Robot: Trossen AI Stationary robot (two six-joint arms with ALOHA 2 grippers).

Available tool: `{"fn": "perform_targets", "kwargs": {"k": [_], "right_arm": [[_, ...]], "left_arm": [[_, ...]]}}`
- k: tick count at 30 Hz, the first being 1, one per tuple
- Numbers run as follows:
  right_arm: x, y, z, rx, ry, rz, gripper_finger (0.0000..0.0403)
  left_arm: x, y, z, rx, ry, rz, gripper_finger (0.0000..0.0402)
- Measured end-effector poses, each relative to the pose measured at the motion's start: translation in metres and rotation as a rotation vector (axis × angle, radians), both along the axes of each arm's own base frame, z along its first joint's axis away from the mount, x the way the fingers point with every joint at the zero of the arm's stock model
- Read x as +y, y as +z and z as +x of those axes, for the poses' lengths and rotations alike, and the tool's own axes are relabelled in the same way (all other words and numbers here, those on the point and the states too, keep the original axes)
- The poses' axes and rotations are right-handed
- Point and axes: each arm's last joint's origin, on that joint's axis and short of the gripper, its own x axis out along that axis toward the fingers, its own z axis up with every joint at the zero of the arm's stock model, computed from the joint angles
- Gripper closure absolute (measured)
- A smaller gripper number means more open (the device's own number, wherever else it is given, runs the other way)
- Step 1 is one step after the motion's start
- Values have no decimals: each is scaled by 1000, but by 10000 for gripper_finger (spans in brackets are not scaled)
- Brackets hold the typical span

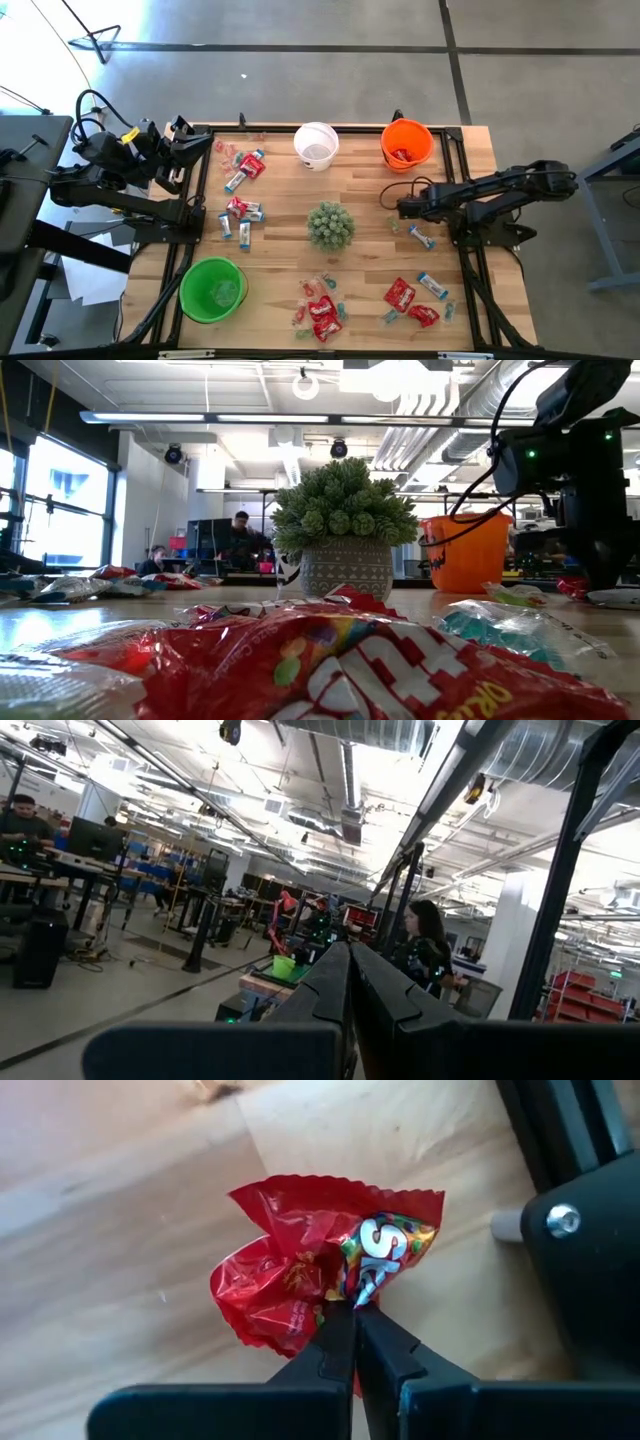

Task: Sort candy
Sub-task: Put the red candy into the orange bucket

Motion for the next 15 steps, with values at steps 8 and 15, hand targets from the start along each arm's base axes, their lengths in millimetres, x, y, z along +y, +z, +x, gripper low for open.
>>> {"fn": "perform_targets", "kwargs": {"k": [8, 15], "right_arm": [[-1, 14, 13, -42, 72, 0, 403], [-2, 31, 23, -52, 122, -27, 403]], "left_arm": [[0, 0, 0, 0, 0, -1, 401], [0, 0, 0, -2, -4, -8, 401]]}}
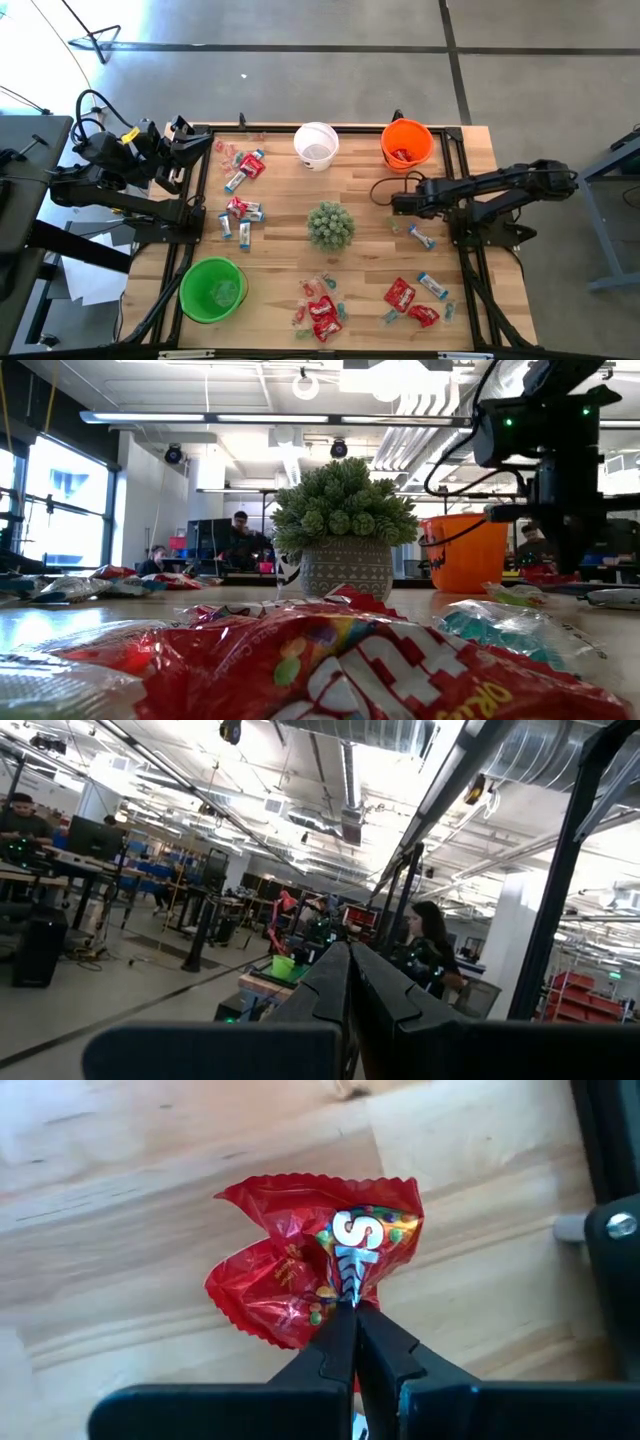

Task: Sort candy
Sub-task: Put the red candy into the orange bucket

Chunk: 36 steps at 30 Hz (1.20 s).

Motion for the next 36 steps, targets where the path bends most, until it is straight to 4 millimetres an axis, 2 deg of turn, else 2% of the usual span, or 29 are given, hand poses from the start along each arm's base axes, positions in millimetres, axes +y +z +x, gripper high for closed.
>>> {"fn": "perform_targets", "kwargs": {"k": [8, 17, 23, 28, 36], "right_arm": [[-2, 33, 5, 76, 40, -51, 403], [-6, 91, 9, 135, 68, -198, 403], [-14, 121, 10, 125, 75, -326, 403], [-29, 134, 11, 145, 97, -393, 403], [-71, 138, 2, 249, 90, -405, 403]], "left_arm": [[0, 0, 0, 0, 0, 0, 401], [0, -1, 0, 6, 0, 2, 401], [0, -1, 0, 8, 0, 4, 401], [0, -1, 0, 8, 0, 5, 401], [0, -1, 0, 9, 0, 5, 401]]}}
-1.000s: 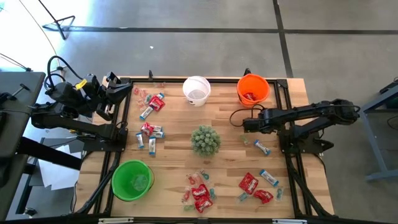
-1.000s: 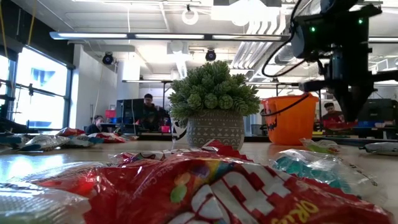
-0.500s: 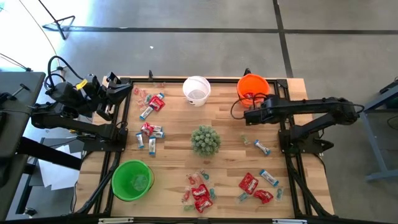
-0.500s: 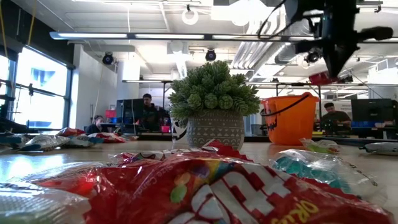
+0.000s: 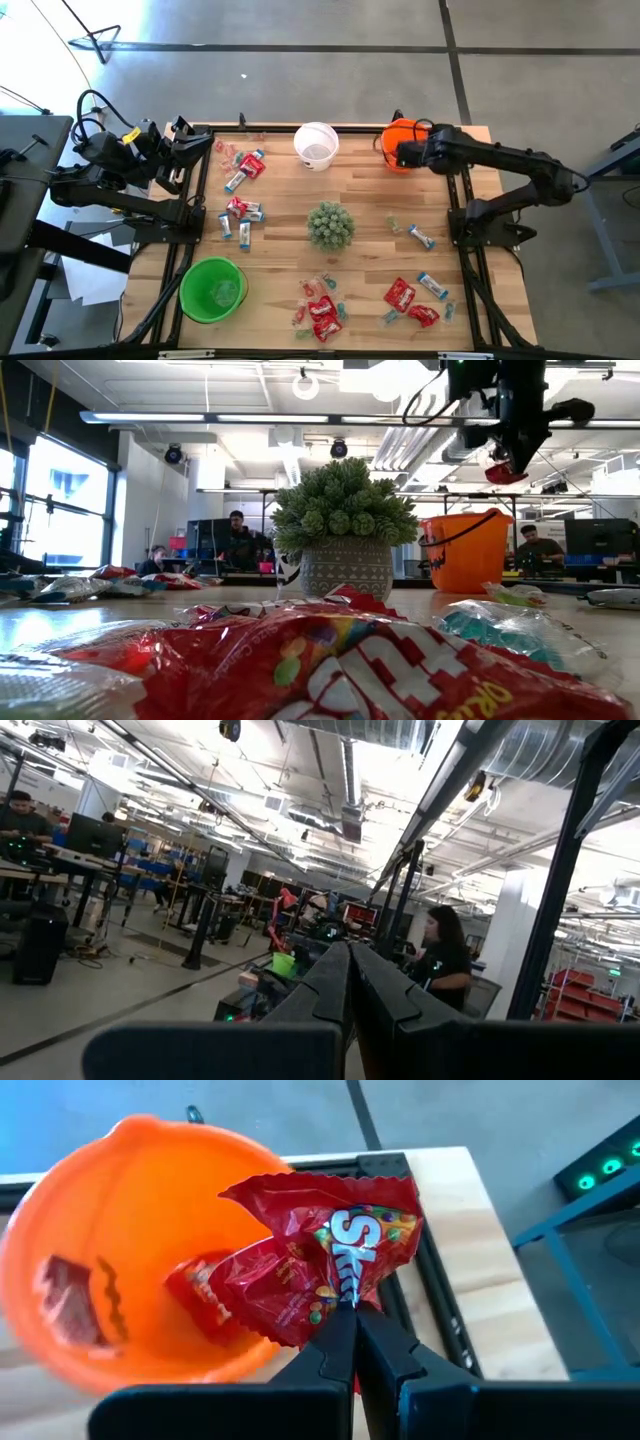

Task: Sort candy
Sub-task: Put the red candy into the orange bucket, then put the white chocolate into the white bucket

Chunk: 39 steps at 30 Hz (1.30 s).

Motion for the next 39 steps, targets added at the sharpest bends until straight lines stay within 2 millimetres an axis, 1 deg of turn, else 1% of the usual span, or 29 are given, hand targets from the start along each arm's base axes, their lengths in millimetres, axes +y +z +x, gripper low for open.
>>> {"fn": "perform_targets", "kwargs": {"k": [6, 10, 14, 18, 22, 26, 28, 31, 35, 39], "right_arm": [[-31, 1, 3, -43, 51, -7, 403], [-46, 2, 6, -86, 102, -4, 403], [-55, 3, 4, -97, 131, 13, 403], [-59, 2, 3, -98, 170, 50, 395], [-60, 2, 4, -101, 240, 97, 370], [-59, 2, 4, -96, 273, 118, 335], [-58, 1, 5, -121, 289, 148, 320], [-55, -1, 8, -199, 340, 247, 304], [-41, -3, 13, -251, 451, 394, 300], [-19, -5, 15, -201, 484, 516, 299]], "left_arm": [[0, 0, 0, 0, 0, 0, 401], [0, 0, 0, 0, 0, -1, 401], [0, 0, 0, 0, 0, -1, 401], [0, 0, 0, 1, 0, 0, 401], [0, 0, 0, 1, 1, 0, 401], [0, 0, 0, 1, 1, 0, 401], [0, 0, 0, 2, 1, 0, 401], [0, -1, 1, 15, -5, 2, 401], [0, -5, 2, 43, -20, -21, 401], [-1, -8, 3, 75, -24, -31, 401]]}}
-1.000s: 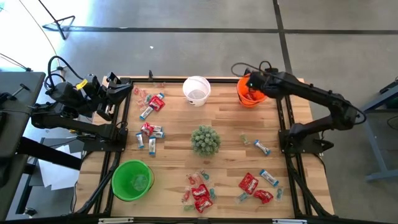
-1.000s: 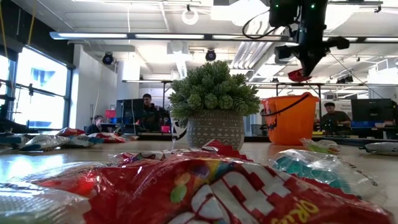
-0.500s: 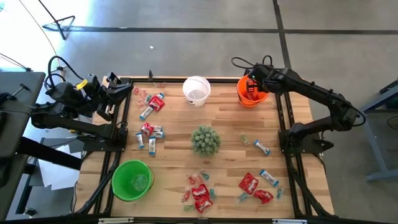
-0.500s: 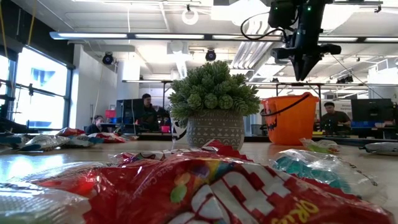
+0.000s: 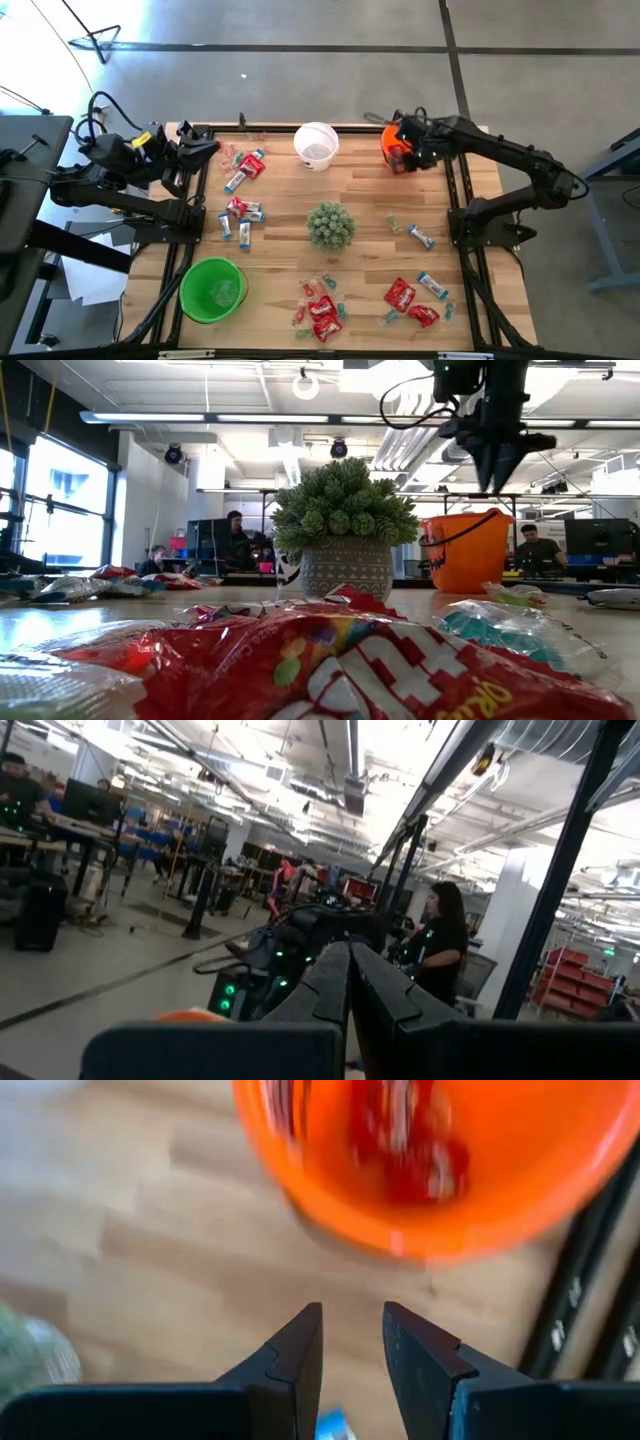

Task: Sort candy
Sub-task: Put the white chocolate into the white bucket

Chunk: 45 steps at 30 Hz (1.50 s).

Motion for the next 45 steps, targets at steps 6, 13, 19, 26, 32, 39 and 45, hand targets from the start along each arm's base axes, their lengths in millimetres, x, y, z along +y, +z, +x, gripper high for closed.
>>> {"fn": "perform_targets", "kwargs": {"k": [6, 13, 19, 26, 32, 39, 45], "right_arm": [[35, -1, 3, 91, 48, 56, 299], [73, -2, 12, 79, 101, 72, 299], [113, -2, 9, 122, 116, 86, 299], [153, -7, 7, 114, 113, 88, 299], [170, -44, 4, 175, 140, 140, 299], [167, -86, -5, 206, 86, 137, 299], [164, -123, -12, 183, 134, 178, 299]], "left_arm": [[0, 0, 0, -1, 0, 0, 401], [0, 0, 0, -1, -14, 4, 401], [-1, 0, 0, 3, -27, 7, 401], [-1, -2, 1, 20, -27, 9, 401], [-1, -2, 1, 18, -26, 9, 401], [0, -1, 0, 12, 9, -2, 401], [1, -1, 0, 7, 28, -8, 401]]}}
